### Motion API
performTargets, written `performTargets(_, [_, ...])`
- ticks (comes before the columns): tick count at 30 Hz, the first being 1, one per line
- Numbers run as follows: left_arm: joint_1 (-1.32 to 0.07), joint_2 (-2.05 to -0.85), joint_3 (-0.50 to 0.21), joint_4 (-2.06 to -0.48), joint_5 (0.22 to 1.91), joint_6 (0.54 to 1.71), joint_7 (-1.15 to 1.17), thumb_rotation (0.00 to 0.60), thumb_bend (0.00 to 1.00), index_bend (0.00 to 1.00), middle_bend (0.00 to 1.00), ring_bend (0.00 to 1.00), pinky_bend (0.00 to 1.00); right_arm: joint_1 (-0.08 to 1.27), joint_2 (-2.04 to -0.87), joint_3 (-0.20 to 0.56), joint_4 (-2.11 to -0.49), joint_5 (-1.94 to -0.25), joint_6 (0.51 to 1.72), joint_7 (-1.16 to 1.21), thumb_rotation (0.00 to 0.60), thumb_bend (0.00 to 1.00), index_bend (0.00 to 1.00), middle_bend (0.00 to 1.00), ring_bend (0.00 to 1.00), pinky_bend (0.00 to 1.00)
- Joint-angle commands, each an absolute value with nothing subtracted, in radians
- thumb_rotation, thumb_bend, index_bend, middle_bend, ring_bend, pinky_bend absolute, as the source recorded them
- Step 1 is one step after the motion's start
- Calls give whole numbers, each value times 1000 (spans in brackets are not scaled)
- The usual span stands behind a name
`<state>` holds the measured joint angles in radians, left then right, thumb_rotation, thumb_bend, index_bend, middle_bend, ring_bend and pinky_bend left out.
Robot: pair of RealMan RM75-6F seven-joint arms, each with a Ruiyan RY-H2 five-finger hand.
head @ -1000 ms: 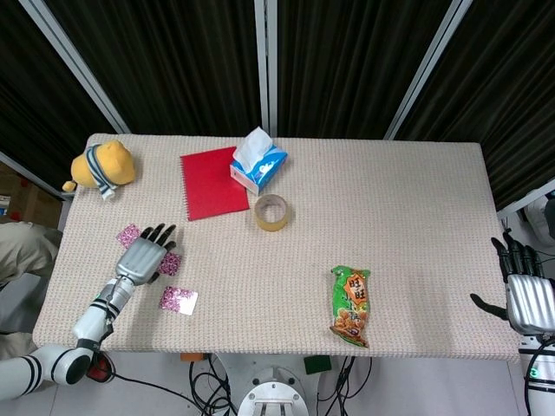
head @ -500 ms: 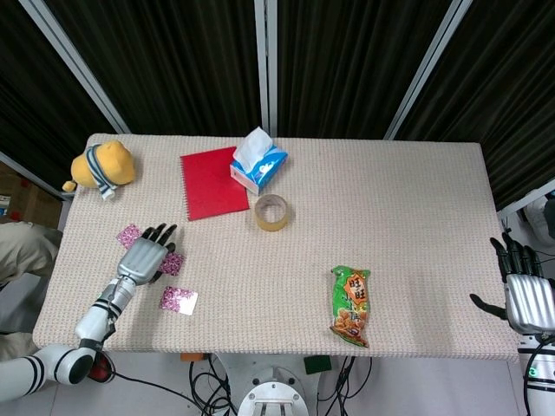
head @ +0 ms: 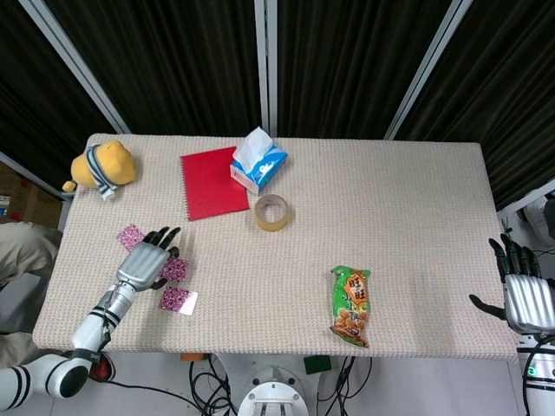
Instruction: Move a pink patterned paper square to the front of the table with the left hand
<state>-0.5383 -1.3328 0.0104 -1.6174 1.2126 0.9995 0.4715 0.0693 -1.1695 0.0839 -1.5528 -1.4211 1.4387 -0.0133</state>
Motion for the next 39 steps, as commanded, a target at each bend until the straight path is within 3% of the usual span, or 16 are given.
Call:
performTargets(1, [-517,-1295,35,-1704,1162,1020,548,600,202,412,18,0,146,69,-1168,86,-1553,-1419,1439,-11,600,224,0,0,0,0])
performTargets(12, [-462,-1306,99,-1812,1147,1109,680,600,202,408,21,0,146,72,-1172,78,-1544,-1422,1425,6,600,225,0,0,0,0])
performTargets(32, [-466,-1368,98,-1795,1136,1101,727,600,202,400,22,0,146,72,-1173,82,-1531,-1404,1416,3,600,224,0,0,0,0])
performTargets(39, [-465,-1365,103,-1802,1131,1104,739,600,202,314,22,0,146,75,-1172,81,-1536,-1400,1408,-4,600,225,0,0,0,0])
